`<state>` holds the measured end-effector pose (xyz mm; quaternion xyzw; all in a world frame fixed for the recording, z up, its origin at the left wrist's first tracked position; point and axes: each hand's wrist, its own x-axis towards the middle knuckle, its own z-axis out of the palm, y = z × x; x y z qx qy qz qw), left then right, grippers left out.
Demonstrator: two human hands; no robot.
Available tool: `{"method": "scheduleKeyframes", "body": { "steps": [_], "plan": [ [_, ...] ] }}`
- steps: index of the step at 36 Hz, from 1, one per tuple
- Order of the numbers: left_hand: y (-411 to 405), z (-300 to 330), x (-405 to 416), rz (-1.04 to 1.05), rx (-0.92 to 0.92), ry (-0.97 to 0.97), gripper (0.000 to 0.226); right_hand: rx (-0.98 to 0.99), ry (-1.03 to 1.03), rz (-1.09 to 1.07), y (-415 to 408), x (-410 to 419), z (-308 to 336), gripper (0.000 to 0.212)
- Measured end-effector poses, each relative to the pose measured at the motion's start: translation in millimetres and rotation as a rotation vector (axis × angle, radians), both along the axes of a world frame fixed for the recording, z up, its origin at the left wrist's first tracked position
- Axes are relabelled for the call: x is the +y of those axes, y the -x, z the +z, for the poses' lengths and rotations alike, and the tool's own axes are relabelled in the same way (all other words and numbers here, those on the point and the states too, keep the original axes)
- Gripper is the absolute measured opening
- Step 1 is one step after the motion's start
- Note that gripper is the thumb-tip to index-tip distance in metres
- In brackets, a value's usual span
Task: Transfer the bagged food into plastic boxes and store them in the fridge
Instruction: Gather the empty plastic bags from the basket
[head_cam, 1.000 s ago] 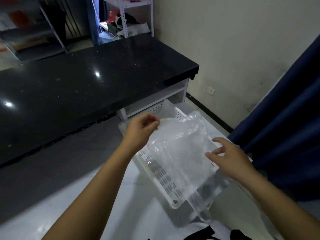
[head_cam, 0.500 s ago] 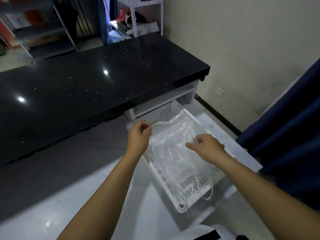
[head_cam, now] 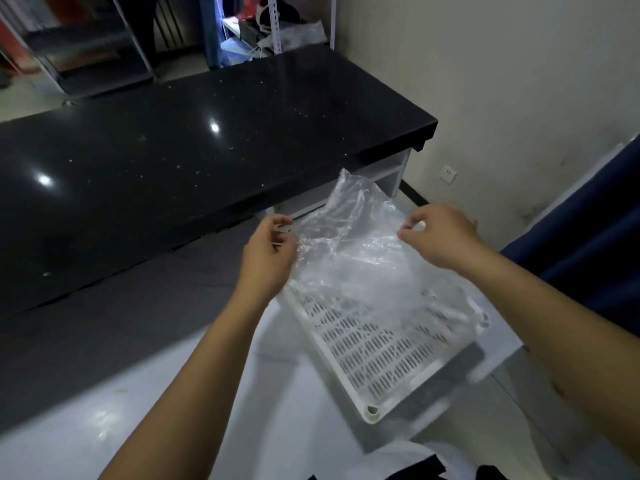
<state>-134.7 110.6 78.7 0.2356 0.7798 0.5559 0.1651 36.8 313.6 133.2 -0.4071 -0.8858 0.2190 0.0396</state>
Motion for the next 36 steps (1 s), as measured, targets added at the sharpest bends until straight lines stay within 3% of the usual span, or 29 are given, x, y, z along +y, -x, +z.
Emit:
{"method": "scheduleKeyframes", "body": {
  "steps": [5,7,9,13,19,28,36],
  "plan": [
    [-5,-16,14,-0.1,0.168,0.381,0.042,-0.141,-0.115,0.054,32,13,-42,0.019],
    [-6,-21,19,-0.177,0.235,0.52,0.053,-0.167,-0.139,0.107,35,14,-57,0.04],
    [-5,-23,24,-0.245,0.297,0.577,0.059,-0.123,-0.184,0.153,33,9,-68,0.061],
    [0,-28,38,-0.317,0.296,0.579,0.059,0.031,-0.333,0.369,28,-13,-90,0.069],
    [11,-41,68,-0.351,0.171,0.73,0.066,-0.279,-0.323,0.506,30,-27,-145,0.078],
    [35,-48,93,-0.361,-0.066,0.71,0.034,-0.236,-0.266,0.473,34,-19,-182,0.076],
    [45,-32,89,-0.497,-0.351,0.718,0.057,-0.2,-0.234,0.518,34,-19,-179,0.078]
  ]
}}
